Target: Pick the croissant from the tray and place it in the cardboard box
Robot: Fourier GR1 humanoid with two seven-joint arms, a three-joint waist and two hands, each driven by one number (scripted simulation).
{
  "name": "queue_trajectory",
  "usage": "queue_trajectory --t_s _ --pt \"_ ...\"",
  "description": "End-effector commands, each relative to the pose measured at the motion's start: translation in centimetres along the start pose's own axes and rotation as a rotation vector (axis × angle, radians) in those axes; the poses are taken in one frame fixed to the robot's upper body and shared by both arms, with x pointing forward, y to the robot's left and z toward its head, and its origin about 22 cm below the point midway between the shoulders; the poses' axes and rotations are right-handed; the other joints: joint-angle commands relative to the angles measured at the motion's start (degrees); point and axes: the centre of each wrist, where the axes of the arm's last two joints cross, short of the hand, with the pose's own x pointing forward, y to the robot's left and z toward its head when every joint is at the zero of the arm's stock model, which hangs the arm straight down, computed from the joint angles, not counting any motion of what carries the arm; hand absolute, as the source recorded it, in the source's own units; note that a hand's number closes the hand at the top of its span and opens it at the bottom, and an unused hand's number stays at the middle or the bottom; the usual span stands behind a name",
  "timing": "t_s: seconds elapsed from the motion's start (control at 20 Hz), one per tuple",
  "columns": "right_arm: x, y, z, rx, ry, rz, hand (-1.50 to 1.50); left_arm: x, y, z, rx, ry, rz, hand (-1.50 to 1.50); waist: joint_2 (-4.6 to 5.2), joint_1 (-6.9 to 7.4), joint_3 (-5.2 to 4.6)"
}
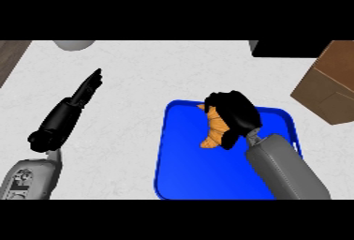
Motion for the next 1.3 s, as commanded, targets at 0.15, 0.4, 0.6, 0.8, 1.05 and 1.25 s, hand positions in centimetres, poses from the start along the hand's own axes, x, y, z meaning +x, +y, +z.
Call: queue_trajectory --t_s 0.15,0.4,0.6,0.8,1.05,1.25 --pt "-0.4 -5.5 1.0 -0.208 -0.103 0.083 1.5 0.8 -0.6 0.8 -0.001 0.015 -0.009 0.0 -0.35 -0.6 0.02" --pt "-0.9 -12.1 2.1 -0.37 0.015 -0.016 1.5 1.1 0.8 0.2 0.031 -0.002 -0.005 0.0 -0.4 -0.96 0.0" --pt "-3.8 -14.2 3.5 -0.522 0.217 -0.167 1.5 -0.4 0.9 1.4 0.008 0.006 0.0 0.0 -0.37 -1.16 0.0" --pt "-7.2 -16.8 4.8 -0.582 0.372 -0.199 1.5 0.0 0.2 0.9 0.011 0.016 0.003 0.0 -0.25 -0.94 0.02" --pt "-12.0 -19.3 3.9 -0.649 0.467 -0.259 1.5 -0.2 0.9 0.6 0.003 -0.003 0.0 0.0 0.06 -0.13 0.01" --pt "-15.7 -19.6 4.7 -0.612 0.533 -0.185 1.5 -0.3 -1.0 0.8 0.018 -0.016 0.008 0.0 0.0 -0.04 0.01"
